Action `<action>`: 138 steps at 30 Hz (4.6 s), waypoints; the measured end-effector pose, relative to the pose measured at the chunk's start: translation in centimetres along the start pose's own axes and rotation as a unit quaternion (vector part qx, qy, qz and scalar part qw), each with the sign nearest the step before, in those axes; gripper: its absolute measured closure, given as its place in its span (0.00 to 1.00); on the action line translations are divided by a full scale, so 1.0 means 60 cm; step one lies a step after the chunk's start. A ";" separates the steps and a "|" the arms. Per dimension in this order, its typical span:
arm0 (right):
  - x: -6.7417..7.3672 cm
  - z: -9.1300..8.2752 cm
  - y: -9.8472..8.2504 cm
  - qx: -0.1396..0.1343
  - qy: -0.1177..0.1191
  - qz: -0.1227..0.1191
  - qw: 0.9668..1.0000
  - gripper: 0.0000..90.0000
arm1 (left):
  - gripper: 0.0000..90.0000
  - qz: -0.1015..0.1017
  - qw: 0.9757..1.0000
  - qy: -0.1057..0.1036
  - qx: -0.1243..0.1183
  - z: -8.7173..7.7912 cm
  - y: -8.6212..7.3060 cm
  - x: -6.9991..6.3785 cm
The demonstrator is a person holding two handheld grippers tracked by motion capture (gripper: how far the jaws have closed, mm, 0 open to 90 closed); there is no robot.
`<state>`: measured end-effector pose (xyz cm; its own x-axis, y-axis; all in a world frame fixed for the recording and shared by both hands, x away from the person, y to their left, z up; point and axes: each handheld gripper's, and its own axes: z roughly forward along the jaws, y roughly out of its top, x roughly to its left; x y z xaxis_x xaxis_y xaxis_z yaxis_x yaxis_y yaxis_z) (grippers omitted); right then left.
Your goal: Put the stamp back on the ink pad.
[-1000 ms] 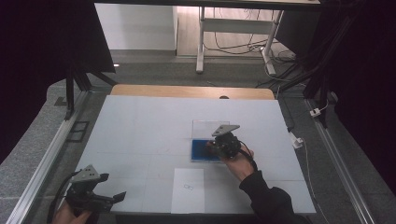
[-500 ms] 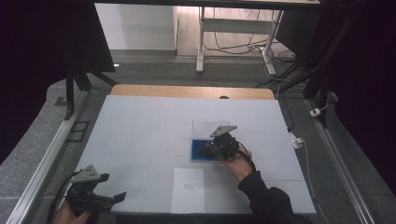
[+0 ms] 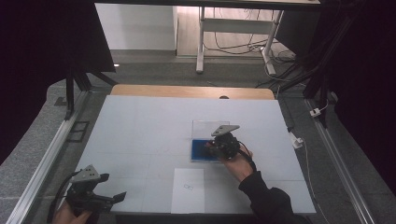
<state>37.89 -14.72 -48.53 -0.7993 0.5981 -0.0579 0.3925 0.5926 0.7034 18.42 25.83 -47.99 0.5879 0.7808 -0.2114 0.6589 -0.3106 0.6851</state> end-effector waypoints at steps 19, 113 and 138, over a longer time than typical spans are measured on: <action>-0.007 -0.024 -0.008 -0.005 0.014 0.028 0.999 0.41 | 0.05 0.000 1.000 0.000 0.000 0.000 0.000 0.000; 0.029 -0.272 -0.182 -0.037 -0.057 0.122 0.990 0.00 | 0.04 0.005 1.000 0.011 0.005 0.003 0.002 -0.004; 0.040 -0.311 -0.235 -0.015 -0.084 0.162 0.983 0.00 | 0.04 0.008 1.000 0.017 0.003 0.003 0.003 -0.006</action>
